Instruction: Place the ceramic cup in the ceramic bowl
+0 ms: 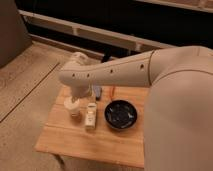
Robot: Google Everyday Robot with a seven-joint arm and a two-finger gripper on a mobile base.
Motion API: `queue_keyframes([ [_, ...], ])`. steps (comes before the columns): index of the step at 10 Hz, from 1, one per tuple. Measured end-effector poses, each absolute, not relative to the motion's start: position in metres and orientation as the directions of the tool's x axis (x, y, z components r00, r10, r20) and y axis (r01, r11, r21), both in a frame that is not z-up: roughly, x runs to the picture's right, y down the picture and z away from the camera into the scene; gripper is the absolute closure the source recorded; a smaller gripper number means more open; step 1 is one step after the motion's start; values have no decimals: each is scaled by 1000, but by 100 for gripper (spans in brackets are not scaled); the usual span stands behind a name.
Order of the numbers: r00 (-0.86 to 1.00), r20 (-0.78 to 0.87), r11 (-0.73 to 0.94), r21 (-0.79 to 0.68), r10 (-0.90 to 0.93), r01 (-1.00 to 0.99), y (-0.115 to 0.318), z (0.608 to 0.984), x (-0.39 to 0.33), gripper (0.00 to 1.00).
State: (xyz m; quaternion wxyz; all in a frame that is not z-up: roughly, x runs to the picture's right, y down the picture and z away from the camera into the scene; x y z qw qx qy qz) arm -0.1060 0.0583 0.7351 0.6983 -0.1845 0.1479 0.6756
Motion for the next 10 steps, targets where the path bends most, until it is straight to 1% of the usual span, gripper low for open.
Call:
queue_keyframes([
  [3,55,-480,13,-90,875,-996,67,761,-94,35],
  [8,159,-481,102,-143,862,-984,45,789,-105,35],
  [10,178,-509,119,-147,842,-982,50,801,-110,35],
])
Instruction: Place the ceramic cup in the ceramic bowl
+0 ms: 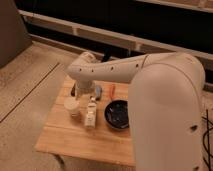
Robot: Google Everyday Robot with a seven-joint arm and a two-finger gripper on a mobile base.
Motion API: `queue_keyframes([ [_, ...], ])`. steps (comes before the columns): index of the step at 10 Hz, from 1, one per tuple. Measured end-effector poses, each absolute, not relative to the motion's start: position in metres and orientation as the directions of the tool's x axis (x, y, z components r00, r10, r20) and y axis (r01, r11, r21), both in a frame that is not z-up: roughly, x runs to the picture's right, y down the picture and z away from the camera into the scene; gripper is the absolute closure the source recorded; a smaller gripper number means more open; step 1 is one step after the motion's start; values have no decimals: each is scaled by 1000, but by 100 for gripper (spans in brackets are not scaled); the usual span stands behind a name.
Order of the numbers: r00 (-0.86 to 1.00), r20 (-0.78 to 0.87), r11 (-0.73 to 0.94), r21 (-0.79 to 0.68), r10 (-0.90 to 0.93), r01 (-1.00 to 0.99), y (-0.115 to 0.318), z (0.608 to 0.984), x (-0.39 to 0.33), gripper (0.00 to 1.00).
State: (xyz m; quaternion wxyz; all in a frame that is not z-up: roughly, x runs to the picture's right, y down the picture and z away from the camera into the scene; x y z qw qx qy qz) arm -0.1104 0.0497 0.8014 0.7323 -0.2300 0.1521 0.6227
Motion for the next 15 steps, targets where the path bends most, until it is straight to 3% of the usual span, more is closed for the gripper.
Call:
queue_keyframes([
  [4,206,-599,139,-157,774,-978,94,834,-123,35],
  [8,235,-622,168,-166,747,-972,98,849,-132,35],
  [10,261,-623,186,-185,738,-965,95,852,-136,48],
  [15,284,-621,190,-215,730,-958,95,854,-133,97],
])
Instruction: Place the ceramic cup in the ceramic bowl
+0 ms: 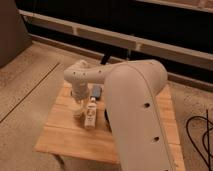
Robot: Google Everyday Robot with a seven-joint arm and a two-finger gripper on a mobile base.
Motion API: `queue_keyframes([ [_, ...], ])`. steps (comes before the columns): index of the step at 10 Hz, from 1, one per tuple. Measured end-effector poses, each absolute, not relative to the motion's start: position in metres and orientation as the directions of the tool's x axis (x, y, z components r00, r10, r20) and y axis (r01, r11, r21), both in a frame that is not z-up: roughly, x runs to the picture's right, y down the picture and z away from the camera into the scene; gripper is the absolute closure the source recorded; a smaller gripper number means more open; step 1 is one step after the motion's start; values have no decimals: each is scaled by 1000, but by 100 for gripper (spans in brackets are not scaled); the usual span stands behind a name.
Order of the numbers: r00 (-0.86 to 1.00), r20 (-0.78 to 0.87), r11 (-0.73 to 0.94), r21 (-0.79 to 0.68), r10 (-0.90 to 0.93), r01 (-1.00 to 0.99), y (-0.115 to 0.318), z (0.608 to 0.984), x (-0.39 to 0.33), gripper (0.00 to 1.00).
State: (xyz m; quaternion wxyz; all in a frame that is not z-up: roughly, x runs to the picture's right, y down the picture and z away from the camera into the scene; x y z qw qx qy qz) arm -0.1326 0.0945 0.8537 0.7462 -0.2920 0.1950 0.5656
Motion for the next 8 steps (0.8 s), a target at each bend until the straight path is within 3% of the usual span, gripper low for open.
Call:
queue_keyframes([
  [3,279,-576,210,-185,768,-960,74,838,-125,100],
  [8,171,-419,152,-80,892,-985,27,761,-95,100],
])
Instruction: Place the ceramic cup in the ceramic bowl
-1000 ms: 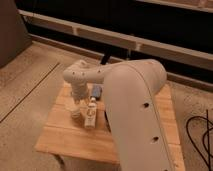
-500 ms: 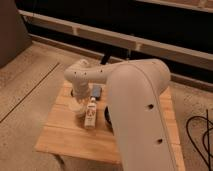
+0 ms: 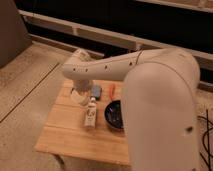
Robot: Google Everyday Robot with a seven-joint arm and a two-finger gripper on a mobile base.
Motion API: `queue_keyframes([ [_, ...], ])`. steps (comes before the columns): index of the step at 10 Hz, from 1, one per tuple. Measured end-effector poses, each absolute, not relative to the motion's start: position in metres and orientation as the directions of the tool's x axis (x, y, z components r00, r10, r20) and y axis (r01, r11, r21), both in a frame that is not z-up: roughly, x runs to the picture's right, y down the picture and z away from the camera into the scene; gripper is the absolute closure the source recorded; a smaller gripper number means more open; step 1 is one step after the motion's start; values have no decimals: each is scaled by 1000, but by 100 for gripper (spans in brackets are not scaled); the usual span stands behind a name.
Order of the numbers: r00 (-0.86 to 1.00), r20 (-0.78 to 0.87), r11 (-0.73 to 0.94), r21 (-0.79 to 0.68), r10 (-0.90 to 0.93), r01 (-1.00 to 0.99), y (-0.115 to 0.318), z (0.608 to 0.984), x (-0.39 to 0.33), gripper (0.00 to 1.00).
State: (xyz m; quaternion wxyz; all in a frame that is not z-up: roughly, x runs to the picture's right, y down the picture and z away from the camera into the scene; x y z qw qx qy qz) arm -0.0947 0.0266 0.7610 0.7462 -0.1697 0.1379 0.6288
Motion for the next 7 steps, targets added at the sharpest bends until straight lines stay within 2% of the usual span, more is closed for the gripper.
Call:
queue_keyframes([
  [2,30,-384,10,-53,923,-999,39,733,-64,100],
  [5,-132,-376,-142,3,917,-990,68,713,-13,100],
  [7,-253,-363,-245,69,897,-967,100,695,40,100],
])
